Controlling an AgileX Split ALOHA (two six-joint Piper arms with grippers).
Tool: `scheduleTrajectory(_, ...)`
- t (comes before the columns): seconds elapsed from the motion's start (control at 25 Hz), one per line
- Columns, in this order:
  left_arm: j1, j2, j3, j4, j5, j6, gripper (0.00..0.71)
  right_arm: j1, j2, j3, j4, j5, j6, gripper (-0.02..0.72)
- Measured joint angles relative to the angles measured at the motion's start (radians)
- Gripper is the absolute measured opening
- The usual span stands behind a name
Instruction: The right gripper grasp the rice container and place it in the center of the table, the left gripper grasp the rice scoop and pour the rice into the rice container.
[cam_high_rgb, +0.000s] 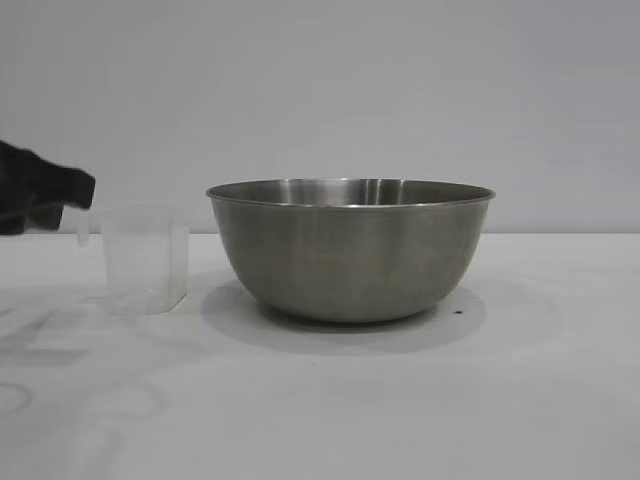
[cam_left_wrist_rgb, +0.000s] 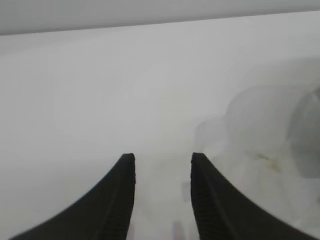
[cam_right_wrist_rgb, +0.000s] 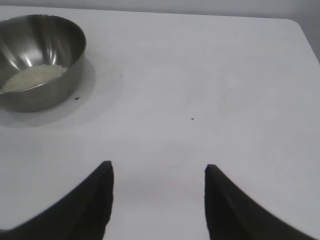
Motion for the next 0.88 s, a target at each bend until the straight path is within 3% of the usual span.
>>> scheduleTrajectory(0.52, 0.007, -0.167, 0.012, -0.047, 0.002, 0.080, 0.218, 0.000, 0.000, 0.000, 0.000, 0.000, 0.000, 0.379)
scheduleTrajectory(0.88, 0.173, -0.254, -0.001, 0.140, 0.152, 0.021, 0.218, 0.000, 0.000, 0.000, 0.000, 0.000, 0.000, 0.379)
